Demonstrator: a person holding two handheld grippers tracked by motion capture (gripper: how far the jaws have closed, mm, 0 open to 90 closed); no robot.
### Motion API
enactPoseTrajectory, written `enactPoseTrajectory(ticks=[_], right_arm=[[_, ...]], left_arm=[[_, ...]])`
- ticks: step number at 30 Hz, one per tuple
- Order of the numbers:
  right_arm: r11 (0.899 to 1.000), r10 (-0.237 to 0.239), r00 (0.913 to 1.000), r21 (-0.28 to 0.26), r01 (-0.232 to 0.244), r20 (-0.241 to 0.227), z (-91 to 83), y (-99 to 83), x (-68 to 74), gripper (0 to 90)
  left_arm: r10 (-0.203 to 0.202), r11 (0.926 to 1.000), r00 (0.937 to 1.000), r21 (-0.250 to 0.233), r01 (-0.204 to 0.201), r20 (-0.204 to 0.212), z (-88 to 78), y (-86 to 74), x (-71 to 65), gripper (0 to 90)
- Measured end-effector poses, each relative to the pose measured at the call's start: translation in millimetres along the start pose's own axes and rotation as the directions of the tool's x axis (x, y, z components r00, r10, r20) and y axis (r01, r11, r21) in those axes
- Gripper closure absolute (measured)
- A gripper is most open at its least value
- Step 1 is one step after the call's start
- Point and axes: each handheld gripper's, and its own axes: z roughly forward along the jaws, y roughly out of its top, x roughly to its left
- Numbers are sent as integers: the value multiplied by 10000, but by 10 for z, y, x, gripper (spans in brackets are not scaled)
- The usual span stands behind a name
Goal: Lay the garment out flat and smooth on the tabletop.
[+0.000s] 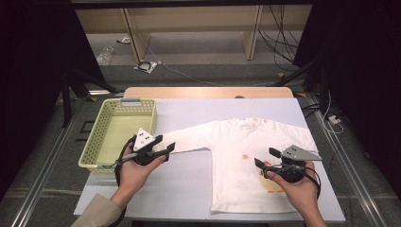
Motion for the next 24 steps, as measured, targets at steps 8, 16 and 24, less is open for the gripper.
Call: enactPoseTrajectory(ticks=[8, 16, 24], right_arm=[[9995, -311, 9990, -97, 308, -334, -21, -53, 65, 235], [9992, -351, 9987, -189, 344, -368, -48, -108, 99, 233], [9988, -407, 9985, -282, 396, -365, -34, -111, 116, 237]], left_arm=[[134, 9994, 9962, 295, -160, 864, 14, -27, -101, 137], [190, 9987, 9956, 446, -232, 917, 29, -51, -103, 2], [279, 9984, 9943, 466, -328, 1031, 38, -66, -131, 6]])
